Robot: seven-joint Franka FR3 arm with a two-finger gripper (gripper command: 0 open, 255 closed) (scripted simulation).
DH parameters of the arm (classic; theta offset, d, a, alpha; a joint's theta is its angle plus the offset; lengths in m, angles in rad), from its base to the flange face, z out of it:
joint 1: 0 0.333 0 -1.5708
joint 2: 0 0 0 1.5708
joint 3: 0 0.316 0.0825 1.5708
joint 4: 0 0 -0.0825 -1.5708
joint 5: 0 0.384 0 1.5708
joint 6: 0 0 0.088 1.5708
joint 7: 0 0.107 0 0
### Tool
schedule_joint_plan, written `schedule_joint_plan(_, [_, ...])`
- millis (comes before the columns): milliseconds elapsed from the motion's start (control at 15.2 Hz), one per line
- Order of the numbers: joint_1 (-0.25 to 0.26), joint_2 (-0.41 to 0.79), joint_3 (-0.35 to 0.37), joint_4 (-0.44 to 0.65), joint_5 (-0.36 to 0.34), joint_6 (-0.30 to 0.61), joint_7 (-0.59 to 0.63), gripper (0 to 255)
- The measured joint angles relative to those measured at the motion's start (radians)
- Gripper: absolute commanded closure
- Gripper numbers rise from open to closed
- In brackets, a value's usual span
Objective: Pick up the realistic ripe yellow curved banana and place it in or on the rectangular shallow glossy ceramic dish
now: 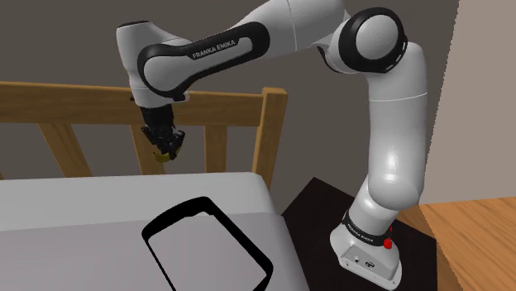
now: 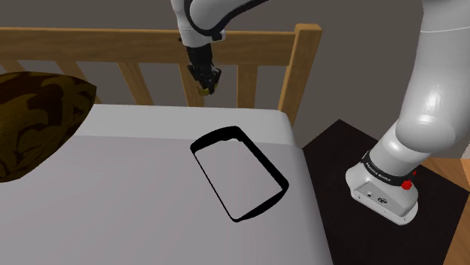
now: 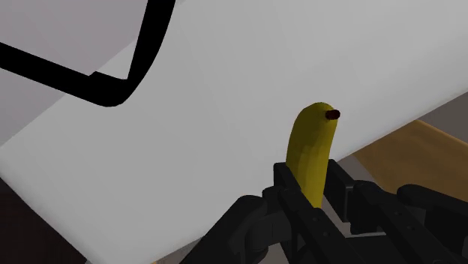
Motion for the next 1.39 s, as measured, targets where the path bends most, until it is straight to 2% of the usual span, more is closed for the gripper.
schedule_joint_plan(264, [0.000,-0.013,0.005,0.034,0.010,-0.045,-0.008,255])
schedule_joint_plan(858, [-0.009,-0.246,0.078,-0.262,0.134,0.050,0.053,255])
schedule_joint_plan(1386, [0.043,-0.441,0.151,-0.463,0.275,0.100,0.119,255])
